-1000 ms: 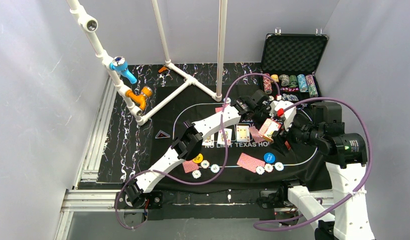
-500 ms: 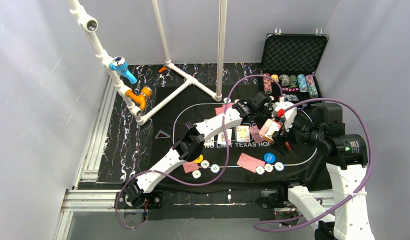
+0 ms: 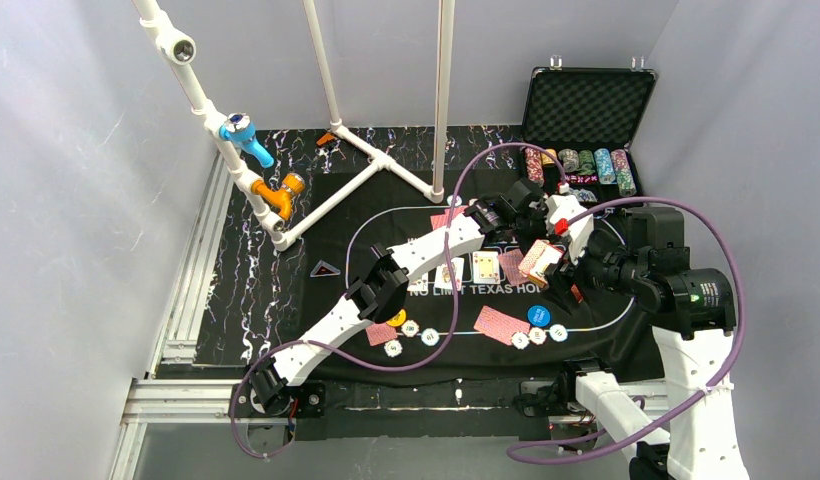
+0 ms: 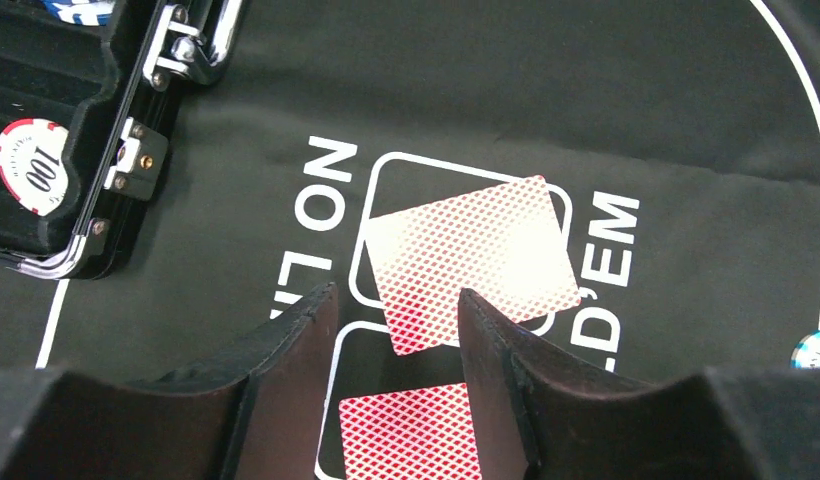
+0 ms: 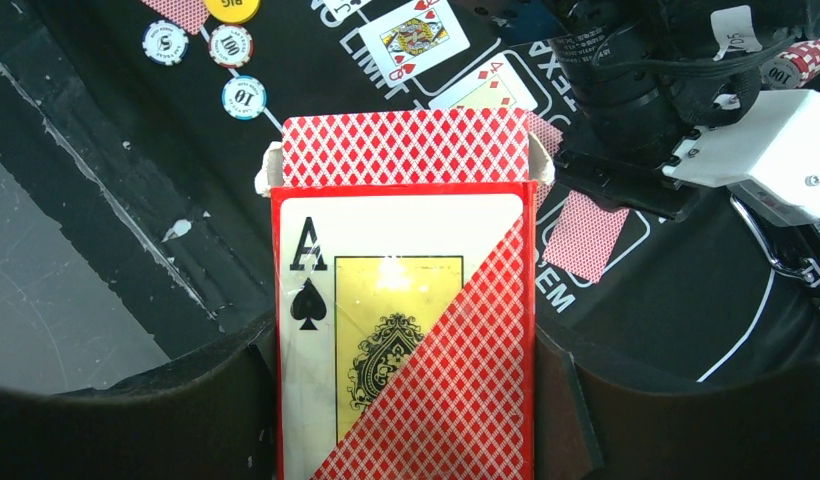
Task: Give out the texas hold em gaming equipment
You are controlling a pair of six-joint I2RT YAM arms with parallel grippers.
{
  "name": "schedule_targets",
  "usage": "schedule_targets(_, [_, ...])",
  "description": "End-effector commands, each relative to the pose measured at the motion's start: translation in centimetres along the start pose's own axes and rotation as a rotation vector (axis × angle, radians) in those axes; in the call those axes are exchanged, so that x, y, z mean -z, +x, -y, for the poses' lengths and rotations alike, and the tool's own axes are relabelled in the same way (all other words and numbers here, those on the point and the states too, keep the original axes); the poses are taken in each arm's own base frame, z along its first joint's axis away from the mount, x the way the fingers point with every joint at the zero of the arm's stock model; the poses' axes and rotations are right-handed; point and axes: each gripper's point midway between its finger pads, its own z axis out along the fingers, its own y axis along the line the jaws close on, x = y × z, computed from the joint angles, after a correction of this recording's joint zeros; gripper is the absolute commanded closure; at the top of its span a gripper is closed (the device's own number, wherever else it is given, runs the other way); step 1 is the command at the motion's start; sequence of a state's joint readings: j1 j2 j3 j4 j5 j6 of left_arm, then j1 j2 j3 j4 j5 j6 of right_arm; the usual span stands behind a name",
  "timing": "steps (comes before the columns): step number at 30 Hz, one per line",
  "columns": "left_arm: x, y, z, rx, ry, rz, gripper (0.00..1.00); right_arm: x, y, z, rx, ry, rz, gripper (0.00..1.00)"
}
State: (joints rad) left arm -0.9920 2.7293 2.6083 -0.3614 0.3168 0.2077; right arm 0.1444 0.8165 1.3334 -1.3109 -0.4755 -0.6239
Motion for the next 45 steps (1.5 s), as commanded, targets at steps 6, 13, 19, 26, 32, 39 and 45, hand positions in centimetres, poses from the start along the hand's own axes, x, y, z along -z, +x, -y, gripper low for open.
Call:
schedule_targets(6, [3.1, -2.6, -0.8, 0.038, -0.020, 0.025, 0.38, 0.8, -1.6, 0.0, 0.024, 0.020, 0.068, 0.99])
schedule_targets(13, [8.5, -0.3, 0.8, 0.053, -0.001, -0.147, 0.02, 0.0, -2.1, 0.2, 0.007, 0.012, 0.099, 0.99])
schedule_targets(19, [14.4, 1.7, 1.8, 0.135, 0.057, -0.241, 0.02, -0.8, -2.8, 0.8, 0.023, 0.004, 0.137, 0.99])
schedule_targets(26, [21.5, 2.5, 2.8, 0.305, 0.125, -0.236, 0.02, -1.9, -3.5, 1.4, 0.029, -0.006, 0.170, 0.99])
schedule_targets(32, [27.5, 2.2, 5.5, 0.493, 0.281, -0.174, 0.02, -3.0, -3.5, 1.6, 0.046, -0.033, 0.184, 0.99])
schedule_targets(39, [32.9, -2.4, 10.0, 0.606, 0.469, -0.076, 0.03, -4.3, -2.6, 1.2, 0.090, -0.094, 0.172, 0.99])
schedule_targets(45, [33.3, -6.3, 9.8, 0.730, 0.518, -0.039, 0.19, -4.9, -2.8, 1.0, 0.122, -0.122, 0.199, 0.99])
